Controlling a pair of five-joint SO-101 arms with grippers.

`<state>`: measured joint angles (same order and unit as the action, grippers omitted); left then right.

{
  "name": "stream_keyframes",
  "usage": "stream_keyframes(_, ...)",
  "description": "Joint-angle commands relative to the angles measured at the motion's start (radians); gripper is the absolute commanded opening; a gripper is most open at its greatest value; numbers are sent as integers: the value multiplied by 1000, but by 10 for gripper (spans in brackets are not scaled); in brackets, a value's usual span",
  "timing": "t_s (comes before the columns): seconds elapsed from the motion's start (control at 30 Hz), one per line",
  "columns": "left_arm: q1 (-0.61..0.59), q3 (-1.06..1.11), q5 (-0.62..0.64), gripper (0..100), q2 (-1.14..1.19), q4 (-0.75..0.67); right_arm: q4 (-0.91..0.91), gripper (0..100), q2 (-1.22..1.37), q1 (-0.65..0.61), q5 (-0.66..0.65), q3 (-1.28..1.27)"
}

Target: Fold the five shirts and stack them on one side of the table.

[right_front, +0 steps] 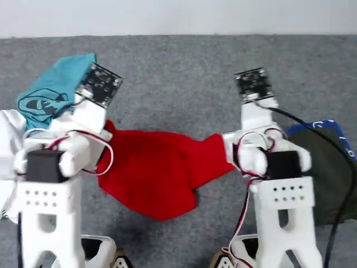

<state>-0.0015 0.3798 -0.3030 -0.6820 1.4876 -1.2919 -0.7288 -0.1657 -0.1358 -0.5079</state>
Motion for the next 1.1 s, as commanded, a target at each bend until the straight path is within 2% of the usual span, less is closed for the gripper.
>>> stream_keyframes(0.0,0,182,-9,15,-9,-181,58,193,31,-79,2,-9)
stream_keyframes(0.1,0,317,-9,15,-9,-318,91,181,140,-154,2,-8)
stream_keyframes(0.2,-2,415,-5,15,-9,-396,143,117,282,-236,2,0)
stream_keyframes(0.3,-2,493,-3,15,-9,-422,114,86,398,-325,5,69)
stream_keyframes(0.53,0,599,-3,15,-8,-439,94,113,553,-460,5,130)
stream_keyframes(0.7,0,670,-3,15,-8,-514,163,112,622,-472,6,129)
stream_keyframes(1.07,0,677,-3,15,-9,-512,249,116,710,-466,6,130)
